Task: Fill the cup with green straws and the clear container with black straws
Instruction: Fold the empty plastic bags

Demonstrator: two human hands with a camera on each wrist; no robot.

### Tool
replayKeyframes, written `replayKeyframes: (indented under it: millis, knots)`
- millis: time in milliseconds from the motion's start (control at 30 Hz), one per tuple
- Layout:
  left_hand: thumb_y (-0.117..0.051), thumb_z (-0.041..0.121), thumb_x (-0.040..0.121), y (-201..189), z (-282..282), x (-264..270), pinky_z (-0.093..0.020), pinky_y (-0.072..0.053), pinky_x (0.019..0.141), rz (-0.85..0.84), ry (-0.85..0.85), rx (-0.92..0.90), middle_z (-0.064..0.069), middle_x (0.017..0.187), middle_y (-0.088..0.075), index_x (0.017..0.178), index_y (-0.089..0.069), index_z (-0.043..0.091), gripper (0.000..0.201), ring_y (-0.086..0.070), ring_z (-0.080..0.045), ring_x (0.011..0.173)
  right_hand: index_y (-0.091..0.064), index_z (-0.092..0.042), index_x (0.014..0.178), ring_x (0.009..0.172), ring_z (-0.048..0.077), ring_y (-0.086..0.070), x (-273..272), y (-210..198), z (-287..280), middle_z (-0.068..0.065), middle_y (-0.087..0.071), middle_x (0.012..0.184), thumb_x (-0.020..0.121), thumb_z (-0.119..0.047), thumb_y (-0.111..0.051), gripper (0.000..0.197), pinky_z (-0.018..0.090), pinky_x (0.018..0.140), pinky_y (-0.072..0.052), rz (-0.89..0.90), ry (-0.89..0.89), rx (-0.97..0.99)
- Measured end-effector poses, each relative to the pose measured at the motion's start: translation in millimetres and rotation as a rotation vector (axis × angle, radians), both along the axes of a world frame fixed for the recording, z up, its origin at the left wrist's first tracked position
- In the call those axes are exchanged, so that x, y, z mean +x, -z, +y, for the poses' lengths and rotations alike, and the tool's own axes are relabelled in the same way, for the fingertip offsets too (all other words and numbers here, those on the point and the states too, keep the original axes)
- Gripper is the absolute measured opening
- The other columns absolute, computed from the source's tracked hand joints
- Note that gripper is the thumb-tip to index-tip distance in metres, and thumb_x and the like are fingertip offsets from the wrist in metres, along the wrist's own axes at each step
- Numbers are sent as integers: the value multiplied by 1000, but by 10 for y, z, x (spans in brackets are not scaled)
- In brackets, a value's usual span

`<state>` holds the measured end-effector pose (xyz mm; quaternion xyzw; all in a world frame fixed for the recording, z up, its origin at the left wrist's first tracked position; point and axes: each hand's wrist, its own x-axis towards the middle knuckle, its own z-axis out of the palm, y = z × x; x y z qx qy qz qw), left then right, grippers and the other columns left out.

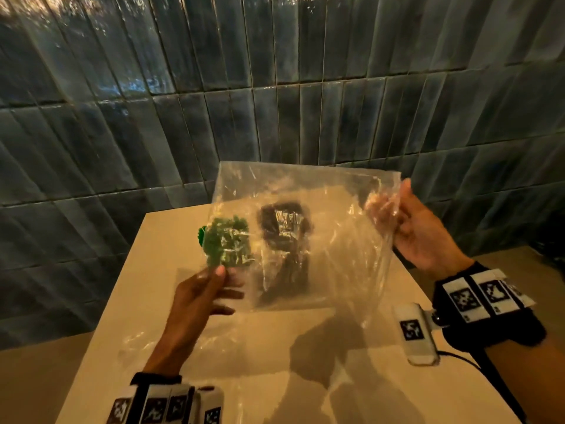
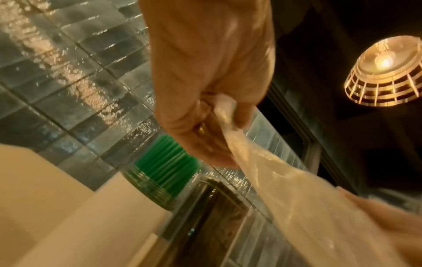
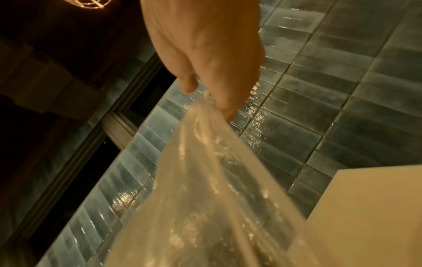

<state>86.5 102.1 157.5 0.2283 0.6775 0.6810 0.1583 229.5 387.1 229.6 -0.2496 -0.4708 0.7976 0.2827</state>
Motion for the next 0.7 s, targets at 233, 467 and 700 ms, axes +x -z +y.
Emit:
replayKeyframes:
  millis: [233, 467, 700]
  knots:
    - [-45, 36, 87, -35, 67, -57, -32, -57, 52, 63, -165, 133, 4, 84, -73, 84, -70, 28, 26, -69, -12, 75, -64, -7, 101, 89, 26, -65, 49, 571, -390, 13, -69, 101, 93, -28, -51, 26, 36, 73, -53, -358, -308, -4]
    - [-49, 32, 92, -75, 33, -102, -20, -48, 46, 411, -233, -122, -4, 51, -56, 77, -62, 14, 27, -55, -14, 46, -56, -30, 87, 59, 6, -61, 77, 595, -319, -3, -63, 74, 99, -30, -37, 23, 23, 54, -53, -81, 305, 411]
    - [-52, 55, 86, -251, 92, -189, -34, -46, 46, 739, -383, -96, -2, 55, -56, 75, -62, 13, 44, -52, -20, 44, -58, -3, 112, 51, 0, -45, 141, 362, -281, 7, -51, 65, 100, -11, -36, 26, -3, 50, -34, -170, 672, 930]
